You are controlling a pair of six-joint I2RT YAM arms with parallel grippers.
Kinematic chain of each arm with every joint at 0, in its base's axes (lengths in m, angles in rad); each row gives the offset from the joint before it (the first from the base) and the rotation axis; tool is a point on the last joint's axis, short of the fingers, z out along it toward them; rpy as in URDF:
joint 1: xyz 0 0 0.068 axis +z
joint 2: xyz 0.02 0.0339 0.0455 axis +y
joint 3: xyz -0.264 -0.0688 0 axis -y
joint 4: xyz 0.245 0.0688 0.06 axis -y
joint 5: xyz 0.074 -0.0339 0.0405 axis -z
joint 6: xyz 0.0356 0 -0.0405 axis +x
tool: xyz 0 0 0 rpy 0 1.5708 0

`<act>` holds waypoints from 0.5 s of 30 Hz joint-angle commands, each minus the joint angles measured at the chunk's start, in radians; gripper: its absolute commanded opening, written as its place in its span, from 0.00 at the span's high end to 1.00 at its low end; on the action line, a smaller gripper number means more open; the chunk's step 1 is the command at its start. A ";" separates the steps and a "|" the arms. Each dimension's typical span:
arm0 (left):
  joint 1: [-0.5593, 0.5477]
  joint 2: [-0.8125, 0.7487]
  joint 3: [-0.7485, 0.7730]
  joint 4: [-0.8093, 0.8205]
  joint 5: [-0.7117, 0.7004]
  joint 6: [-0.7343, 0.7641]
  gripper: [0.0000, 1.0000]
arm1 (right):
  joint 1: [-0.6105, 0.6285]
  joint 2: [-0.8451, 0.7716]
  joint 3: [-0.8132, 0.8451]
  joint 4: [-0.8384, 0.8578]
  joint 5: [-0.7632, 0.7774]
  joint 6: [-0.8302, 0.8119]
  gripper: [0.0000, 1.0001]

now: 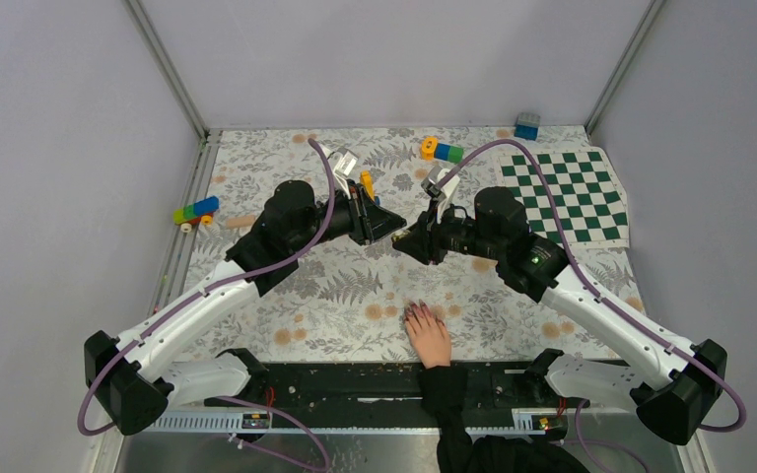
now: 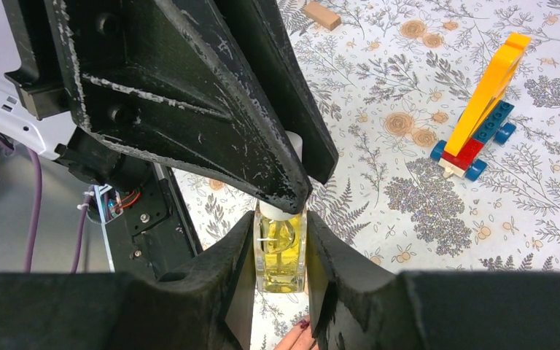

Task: Paint the nails
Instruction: Screw the nail polish bottle.

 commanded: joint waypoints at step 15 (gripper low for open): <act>-0.012 -0.050 -0.105 0.391 0.502 -0.079 1.00 | -0.003 -0.039 0.019 0.193 -0.357 0.076 1.00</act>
